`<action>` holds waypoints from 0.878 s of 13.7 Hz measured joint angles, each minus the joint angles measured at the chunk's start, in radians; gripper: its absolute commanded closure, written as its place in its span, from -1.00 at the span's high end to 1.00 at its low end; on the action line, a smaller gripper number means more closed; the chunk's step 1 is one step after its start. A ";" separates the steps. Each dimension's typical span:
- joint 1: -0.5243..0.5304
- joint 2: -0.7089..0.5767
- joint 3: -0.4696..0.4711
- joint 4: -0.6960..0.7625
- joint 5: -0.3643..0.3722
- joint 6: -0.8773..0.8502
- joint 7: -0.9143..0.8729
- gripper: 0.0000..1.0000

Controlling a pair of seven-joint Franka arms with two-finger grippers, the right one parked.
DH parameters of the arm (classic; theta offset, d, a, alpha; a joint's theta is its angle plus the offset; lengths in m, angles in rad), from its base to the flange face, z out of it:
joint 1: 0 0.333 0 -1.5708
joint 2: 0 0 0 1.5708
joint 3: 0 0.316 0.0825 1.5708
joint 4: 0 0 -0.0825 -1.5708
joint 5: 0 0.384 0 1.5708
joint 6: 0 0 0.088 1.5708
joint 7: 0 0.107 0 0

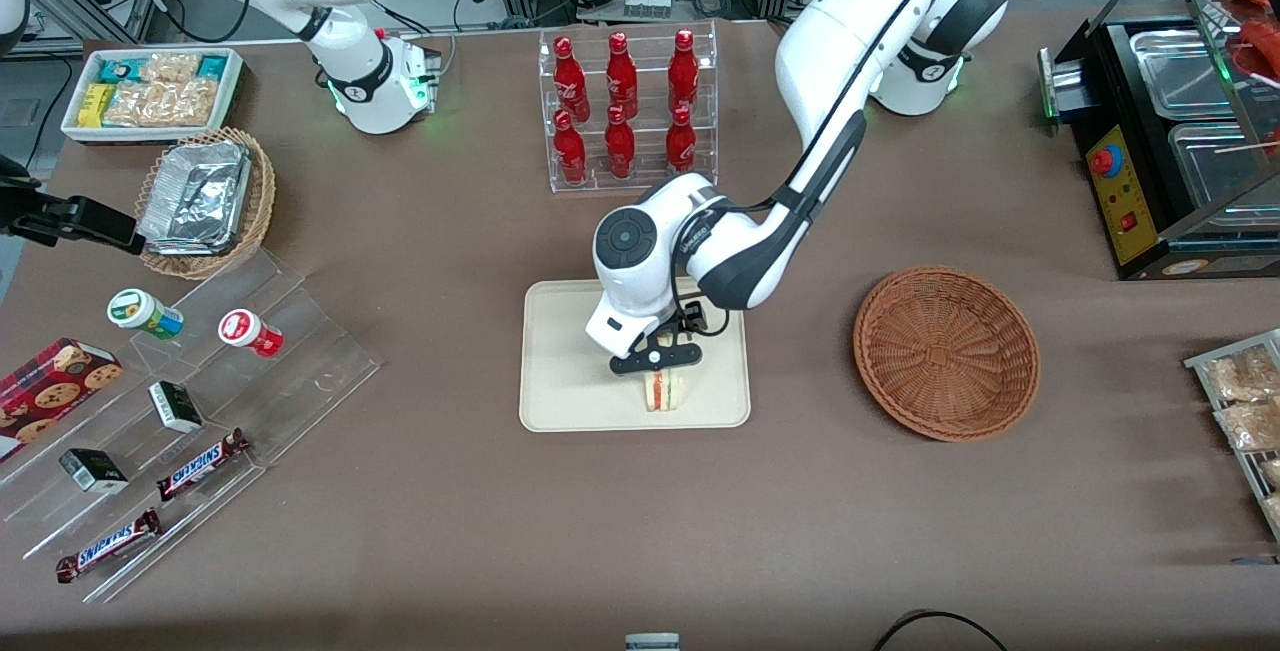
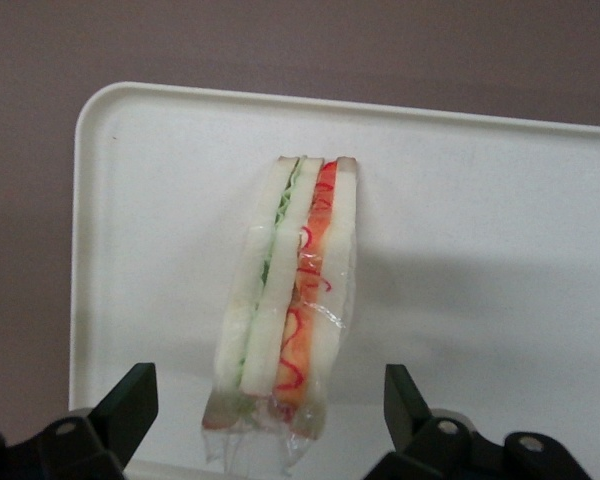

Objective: Place sandwich from basket to tray

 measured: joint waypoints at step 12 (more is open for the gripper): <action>0.267 -0.266 0.012 -0.004 -0.152 -0.208 0.151 1.00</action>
